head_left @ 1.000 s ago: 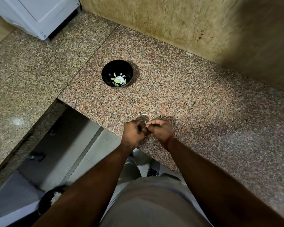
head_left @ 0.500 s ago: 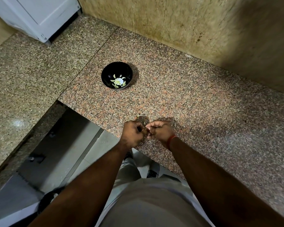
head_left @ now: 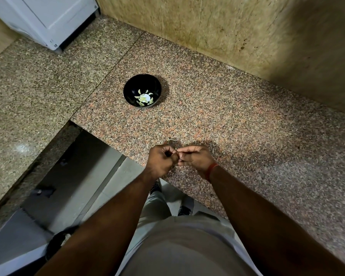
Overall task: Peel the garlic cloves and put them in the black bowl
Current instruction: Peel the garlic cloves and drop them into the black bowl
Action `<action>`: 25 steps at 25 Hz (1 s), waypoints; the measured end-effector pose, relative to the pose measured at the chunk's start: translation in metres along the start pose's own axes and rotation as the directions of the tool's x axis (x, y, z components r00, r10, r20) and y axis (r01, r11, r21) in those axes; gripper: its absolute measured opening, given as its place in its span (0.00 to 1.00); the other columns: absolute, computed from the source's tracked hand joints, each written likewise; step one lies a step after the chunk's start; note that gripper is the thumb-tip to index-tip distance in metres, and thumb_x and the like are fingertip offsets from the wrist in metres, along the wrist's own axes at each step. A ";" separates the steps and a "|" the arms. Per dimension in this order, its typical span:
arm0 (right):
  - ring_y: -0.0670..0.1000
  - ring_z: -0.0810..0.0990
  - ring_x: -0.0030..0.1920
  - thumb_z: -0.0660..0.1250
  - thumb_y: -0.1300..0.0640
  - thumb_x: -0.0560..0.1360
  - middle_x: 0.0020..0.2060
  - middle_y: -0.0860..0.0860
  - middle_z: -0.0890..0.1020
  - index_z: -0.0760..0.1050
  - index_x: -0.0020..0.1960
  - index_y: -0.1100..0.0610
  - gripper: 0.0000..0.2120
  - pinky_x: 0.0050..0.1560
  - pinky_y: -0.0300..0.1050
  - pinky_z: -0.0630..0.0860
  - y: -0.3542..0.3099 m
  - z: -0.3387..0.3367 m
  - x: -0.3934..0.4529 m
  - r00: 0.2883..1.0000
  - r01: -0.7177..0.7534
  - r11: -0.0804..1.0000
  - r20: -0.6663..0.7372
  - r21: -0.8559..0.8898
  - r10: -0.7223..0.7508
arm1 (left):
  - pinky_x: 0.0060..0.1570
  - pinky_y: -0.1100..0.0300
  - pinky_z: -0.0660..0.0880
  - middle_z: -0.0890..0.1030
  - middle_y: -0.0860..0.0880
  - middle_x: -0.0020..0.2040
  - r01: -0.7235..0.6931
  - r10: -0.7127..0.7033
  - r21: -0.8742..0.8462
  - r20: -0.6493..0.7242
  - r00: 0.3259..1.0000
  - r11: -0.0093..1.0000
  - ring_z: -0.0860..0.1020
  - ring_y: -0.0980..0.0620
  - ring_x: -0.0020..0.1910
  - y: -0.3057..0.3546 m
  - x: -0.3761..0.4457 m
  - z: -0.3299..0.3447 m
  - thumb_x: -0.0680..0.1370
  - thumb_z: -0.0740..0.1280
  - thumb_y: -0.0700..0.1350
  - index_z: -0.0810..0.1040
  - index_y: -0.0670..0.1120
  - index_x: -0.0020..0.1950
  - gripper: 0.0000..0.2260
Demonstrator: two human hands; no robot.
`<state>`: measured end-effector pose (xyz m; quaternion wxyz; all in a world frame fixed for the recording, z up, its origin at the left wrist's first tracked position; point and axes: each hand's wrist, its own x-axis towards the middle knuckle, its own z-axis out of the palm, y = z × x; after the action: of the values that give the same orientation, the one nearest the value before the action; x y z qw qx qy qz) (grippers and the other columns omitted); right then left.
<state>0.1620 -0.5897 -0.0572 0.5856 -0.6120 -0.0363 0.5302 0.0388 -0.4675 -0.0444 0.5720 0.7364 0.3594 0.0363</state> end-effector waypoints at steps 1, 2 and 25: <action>0.60 0.84 0.43 0.70 0.74 0.74 0.49 0.64 0.85 0.82 0.52 0.66 0.09 0.41 0.48 0.85 0.000 0.000 -0.001 1.000 0.006 1.000 -0.002 0.004 -0.006 | 0.32 0.66 0.73 0.82 0.53 0.33 -0.001 0.001 0.004 -0.001 1.000 1.000 0.76 0.59 0.29 -0.001 0.000 0.000 0.76 0.72 0.34 0.82 0.46 0.39 0.10; 0.60 0.84 0.43 0.70 0.74 0.75 0.49 0.65 0.85 0.82 0.52 0.66 0.08 0.41 0.47 0.85 0.000 0.001 -0.001 1.000 0.012 1.000 -0.004 0.010 -0.012 | 0.33 0.65 0.73 0.82 0.53 0.33 0.001 -0.001 0.008 -0.003 1.000 1.000 0.76 0.59 0.29 -0.001 0.001 0.000 0.76 0.72 0.34 0.82 0.46 0.39 0.09; 0.53 0.83 0.41 0.69 0.67 0.78 0.46 0.61 0.84 0.81 0.55 0.64 0.06 0.39 0.47 0.83 0.014 0.006 0.000 0.995 -0.037 0.998 -0.094 0.050 0.041 | 0.30 0.63 0.72 0.80 0.50 0.30 0.076 -0.047 0.212 -0.141 0.989 0.974 0.74 0.56 0.26 -0.008 -0.004 0.001 0.76 0.71 0.37 0.80 0.47 0.33 0.12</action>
<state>0.1500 -0.5898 -0.0667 0.5907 -0.6228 0.0163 0.5127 0.0324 -0.4704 -0.0498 0.4636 0.7788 0.4217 0.0287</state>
